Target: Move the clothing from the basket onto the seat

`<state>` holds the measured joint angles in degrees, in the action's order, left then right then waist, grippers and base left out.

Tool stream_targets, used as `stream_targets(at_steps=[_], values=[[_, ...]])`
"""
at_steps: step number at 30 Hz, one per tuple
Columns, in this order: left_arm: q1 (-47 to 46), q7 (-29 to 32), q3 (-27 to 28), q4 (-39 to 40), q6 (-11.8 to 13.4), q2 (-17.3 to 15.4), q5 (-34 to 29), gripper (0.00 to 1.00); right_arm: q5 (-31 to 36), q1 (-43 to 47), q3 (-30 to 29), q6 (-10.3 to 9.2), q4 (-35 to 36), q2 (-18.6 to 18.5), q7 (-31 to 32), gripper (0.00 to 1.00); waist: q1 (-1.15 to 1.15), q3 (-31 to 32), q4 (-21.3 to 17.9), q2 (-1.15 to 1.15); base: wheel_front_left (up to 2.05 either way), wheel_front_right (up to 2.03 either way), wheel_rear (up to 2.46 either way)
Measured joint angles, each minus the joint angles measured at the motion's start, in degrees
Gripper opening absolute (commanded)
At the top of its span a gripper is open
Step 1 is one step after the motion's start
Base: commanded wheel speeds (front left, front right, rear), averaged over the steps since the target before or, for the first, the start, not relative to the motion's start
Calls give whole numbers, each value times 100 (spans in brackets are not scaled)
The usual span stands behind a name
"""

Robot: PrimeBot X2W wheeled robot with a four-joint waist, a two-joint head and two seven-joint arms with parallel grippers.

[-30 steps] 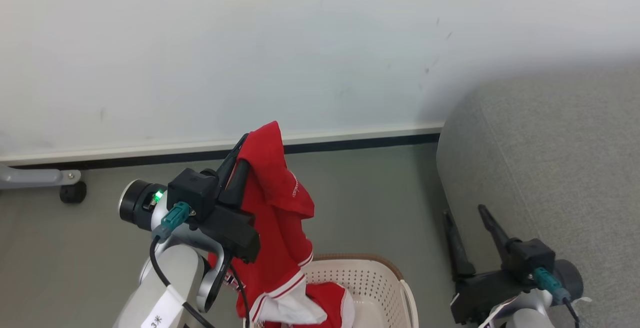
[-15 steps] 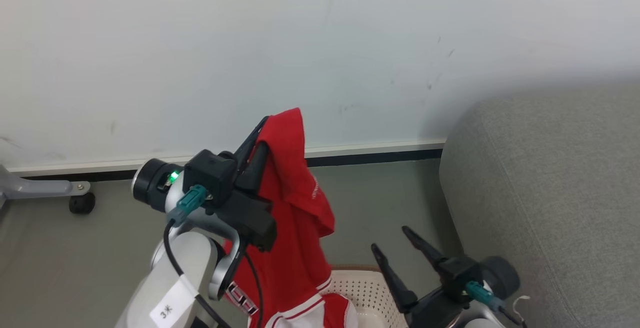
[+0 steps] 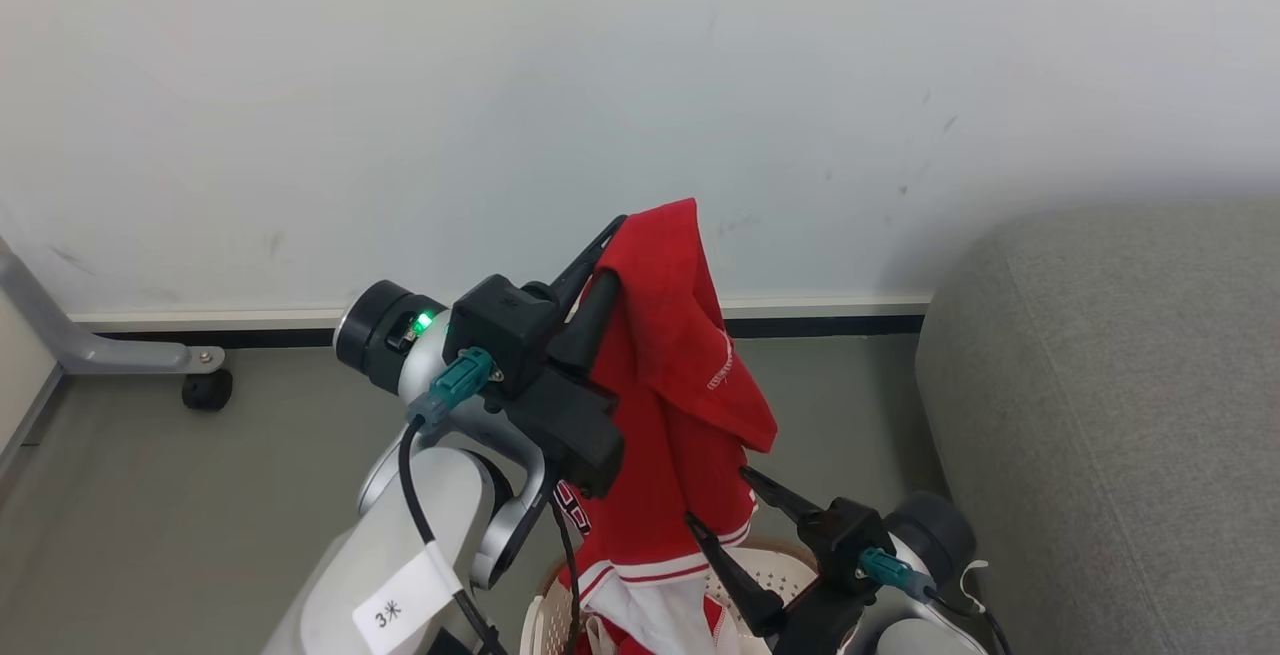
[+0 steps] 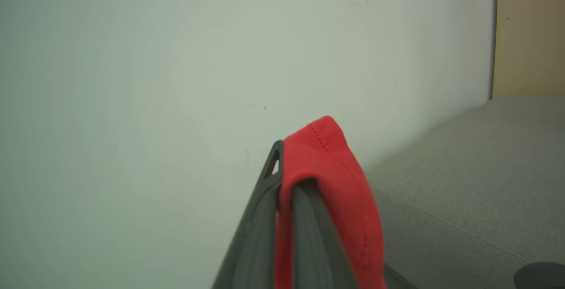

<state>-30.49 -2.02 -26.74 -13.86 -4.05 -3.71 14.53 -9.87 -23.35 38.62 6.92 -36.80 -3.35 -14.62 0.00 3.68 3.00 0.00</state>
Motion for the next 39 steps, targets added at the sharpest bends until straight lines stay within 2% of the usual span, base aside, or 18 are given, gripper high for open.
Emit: stream_targets(at_steps=[6,13,25,26,27,28,29,36,39], values=[[-63,179,-136,179,-1,25,15,0,-313,-261,375,14,-232,-3,44,100,0,-1,108,0,0,0,0],[-129,303,-275,398,-1,53,58,0,-672,-584,555,-13,-454,-9,43,100,0,-36,216,0,0,0,0],[-318,425,-506,672,2,78,307,0,-1438,-1489,1118,-68,-768,-14,153,100,0,-130,500,0,0,0,0],[-341,439,-506,689,3,80,313,0,-1503,-1554,1148,-94,-800,-14,153,60,0,-143,520,0,0,0,0],[-344,444,-500,699,10,86,325,0,-1555,-1622,1204,-94,-810,-15,155,40,0,-158,537,0,0,0,0],[-344,444,-497,697,21,88,344,0,-1594,-1680,1248,-96,-814,-16,165,10,0,-171,548,0,0,0,0],[-344,444,-495,693,57,94,356,0,-1634,-1725,1293,-96,-818,-16,167,0,0,-185,557,0,0,0,0],[-300,494,-275,608,209,78,399,0,-1847,-1721,1608,-93,-864,-10,135,0,0,-234,458,0,0,0,0],[-181,494,-122,510,272,-25,412,0,-1872,-1666,1641,-87,-922,-11,96,0,0,-247,359,0,0,0,0]])
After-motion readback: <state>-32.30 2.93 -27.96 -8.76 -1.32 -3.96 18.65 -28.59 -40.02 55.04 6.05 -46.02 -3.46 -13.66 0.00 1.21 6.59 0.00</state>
